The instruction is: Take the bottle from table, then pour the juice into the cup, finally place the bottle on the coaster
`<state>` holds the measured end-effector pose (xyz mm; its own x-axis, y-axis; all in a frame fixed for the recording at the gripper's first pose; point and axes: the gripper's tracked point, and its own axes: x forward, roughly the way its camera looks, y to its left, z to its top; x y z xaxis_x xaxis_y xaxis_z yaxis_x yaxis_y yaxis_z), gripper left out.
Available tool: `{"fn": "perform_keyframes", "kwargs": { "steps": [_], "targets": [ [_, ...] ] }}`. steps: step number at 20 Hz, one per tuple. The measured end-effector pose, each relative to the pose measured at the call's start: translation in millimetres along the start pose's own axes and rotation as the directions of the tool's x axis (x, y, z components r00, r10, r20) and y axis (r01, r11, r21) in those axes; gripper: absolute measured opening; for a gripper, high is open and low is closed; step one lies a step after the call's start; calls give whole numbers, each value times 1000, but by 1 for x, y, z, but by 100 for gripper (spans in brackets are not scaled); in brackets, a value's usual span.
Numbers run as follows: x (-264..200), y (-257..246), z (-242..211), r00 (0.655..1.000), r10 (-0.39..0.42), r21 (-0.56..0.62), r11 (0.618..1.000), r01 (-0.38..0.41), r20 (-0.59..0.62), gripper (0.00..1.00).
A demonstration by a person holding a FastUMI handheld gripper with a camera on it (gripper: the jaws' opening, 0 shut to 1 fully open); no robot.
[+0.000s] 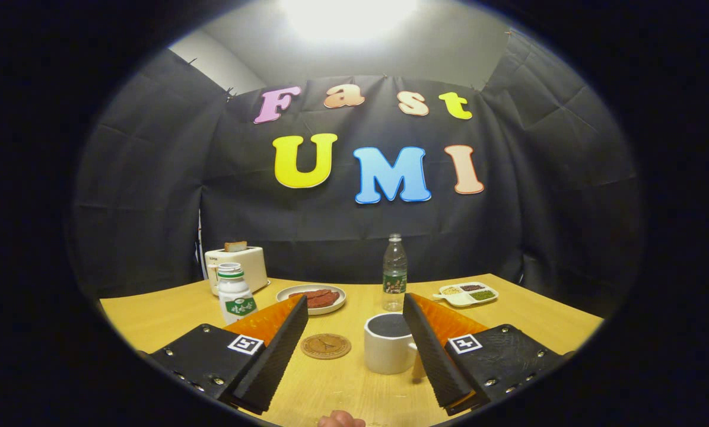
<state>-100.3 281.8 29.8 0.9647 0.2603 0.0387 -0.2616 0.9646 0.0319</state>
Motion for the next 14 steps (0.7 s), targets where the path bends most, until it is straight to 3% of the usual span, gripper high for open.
{"fn": "perform_keyframes", "kwargs": {
  "steps": [6, 14],
  "targets": [
    [2, 66, -14, 999, 37, 56, 998, -36, 0, 97],
    [27, 139, -31, 998, 61, 38, 997, -61, -8, 97]
  ]
}}
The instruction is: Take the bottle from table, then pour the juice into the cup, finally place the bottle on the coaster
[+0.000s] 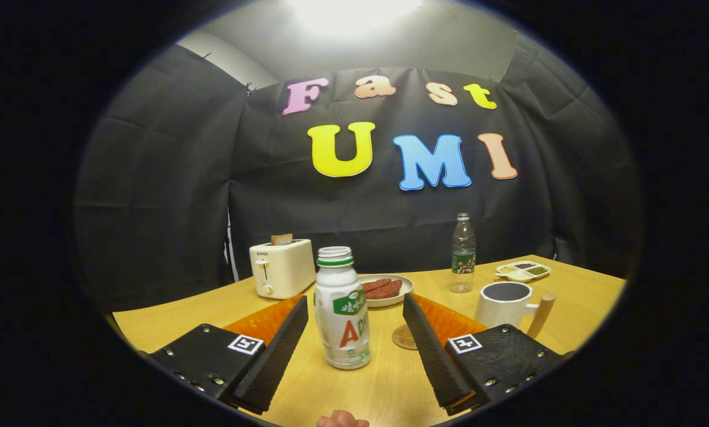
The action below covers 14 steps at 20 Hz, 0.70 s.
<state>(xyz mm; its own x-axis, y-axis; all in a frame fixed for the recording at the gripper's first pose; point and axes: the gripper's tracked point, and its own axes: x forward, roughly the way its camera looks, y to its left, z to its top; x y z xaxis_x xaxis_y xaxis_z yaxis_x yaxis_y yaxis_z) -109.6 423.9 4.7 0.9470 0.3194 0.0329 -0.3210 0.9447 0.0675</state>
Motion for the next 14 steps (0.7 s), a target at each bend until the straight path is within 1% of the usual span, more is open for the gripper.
{"fn": "perform_keyframes", "kwargs": {
  "steps": [3, 6, 8, 12, 14],
  "targets": [
    [22, 14, -13, 1000, -21, -11, 1000, 21, -19, 98],
    [40, 18, -30, 997, -46, -40, 998, 44, -55, 98],
    [50, 16, -32, 996, -65, -64, 996, 61, -58, 98],
    [63, 10, -36, 995, -85, -55, 995, 82, -55, 98],
    [68, 11, -39, 995, -81, -60, 995, 77, -59, 98]
  ]
}}
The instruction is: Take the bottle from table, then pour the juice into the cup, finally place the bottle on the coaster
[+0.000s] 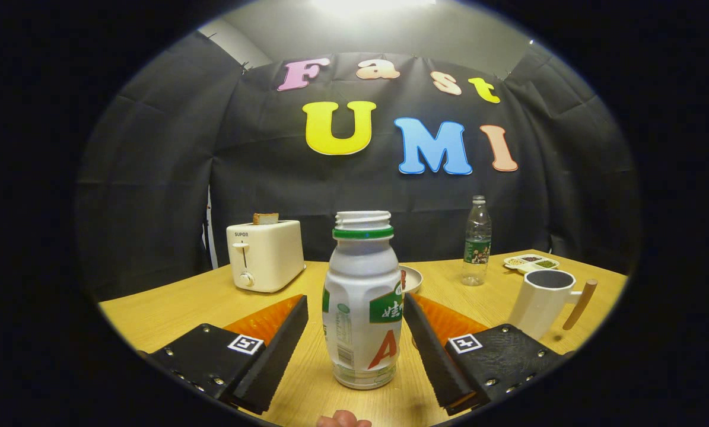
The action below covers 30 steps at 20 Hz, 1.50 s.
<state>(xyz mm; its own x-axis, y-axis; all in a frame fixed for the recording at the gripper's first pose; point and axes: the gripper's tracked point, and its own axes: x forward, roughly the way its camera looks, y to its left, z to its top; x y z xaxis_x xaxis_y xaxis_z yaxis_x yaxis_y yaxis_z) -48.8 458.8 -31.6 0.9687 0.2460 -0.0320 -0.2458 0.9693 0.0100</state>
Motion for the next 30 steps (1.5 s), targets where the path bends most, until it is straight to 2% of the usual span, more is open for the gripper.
{"fn": "perform_keyframes", "kwargs": {
  "steps": [4, 6, 7, 11, 21, 30],
  "targets": [
    [7, -2, -6, 1000, -13, -21, 1000, 12, -19, 98],
    [10, 0, -8, 1000, -15, -22, 1000, 15, -19, 86],
    [9, 0, -7, 1000, -12, -18, 1000, 12, -22, 75],
    [3, -5, -6, 999, -31, -33, 999, 30, -27, 68],
    [-21, -39, 30, 997, -77, 27, 997, 77, -6, 68],
    [-3, -68, 54, 991, -135, 101, 985, 137, -22, 68]
  ]
}}
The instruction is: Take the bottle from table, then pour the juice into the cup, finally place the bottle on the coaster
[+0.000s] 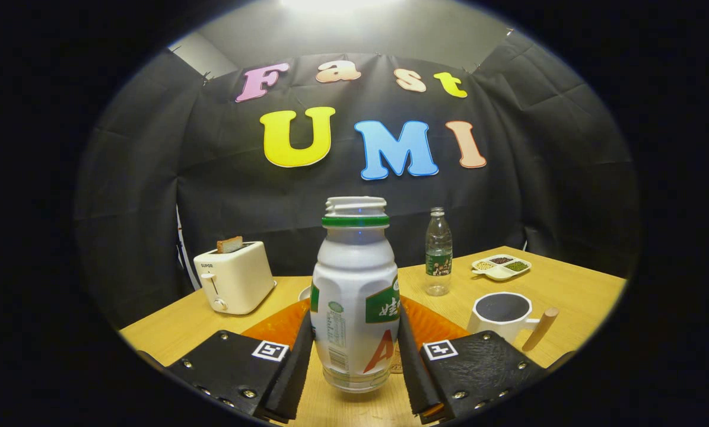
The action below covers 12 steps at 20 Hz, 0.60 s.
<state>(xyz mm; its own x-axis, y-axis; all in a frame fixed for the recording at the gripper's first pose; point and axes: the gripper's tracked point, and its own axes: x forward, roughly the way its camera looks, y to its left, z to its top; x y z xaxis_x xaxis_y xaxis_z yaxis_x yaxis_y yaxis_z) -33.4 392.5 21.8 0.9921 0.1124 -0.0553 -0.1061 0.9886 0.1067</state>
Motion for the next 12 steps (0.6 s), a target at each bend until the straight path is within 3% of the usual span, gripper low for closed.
{"fn": "perform_keyframes", "kwargs": {
  "steps": [12],
  "targets": [
    [6, -17, -22, 995, 9, 230, 973, 14, -99, 68]
  ]
}}
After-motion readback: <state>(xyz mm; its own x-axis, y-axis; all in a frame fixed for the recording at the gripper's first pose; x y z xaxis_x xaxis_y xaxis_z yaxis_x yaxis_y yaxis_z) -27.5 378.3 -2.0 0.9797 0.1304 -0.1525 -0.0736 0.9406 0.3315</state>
